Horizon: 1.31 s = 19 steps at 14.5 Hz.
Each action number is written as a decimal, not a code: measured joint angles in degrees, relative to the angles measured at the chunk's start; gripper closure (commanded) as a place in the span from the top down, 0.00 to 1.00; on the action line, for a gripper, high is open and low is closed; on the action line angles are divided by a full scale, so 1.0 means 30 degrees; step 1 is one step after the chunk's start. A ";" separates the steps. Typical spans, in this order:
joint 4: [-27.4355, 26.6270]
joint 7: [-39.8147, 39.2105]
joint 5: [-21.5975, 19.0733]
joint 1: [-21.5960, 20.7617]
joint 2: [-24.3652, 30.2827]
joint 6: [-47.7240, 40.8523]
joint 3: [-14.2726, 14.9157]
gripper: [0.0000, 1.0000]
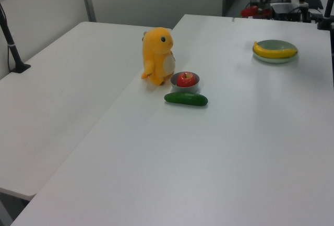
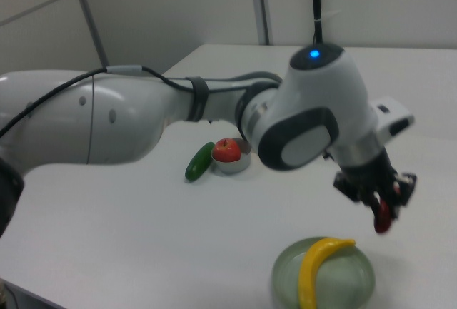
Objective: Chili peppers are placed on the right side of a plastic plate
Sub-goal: 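Lift the chili pepper and carry it beside the green plate, then lower the chili pepper onto the table and open the gripper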
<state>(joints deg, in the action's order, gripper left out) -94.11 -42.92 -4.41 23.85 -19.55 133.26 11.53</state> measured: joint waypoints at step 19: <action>-0.4320 -0.3309 -0.0014 0.1466 0.0287 -0.0041 0.1661 1.00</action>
<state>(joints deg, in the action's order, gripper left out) -107.07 -52.84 -4.45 28.25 -18.69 133.13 16.51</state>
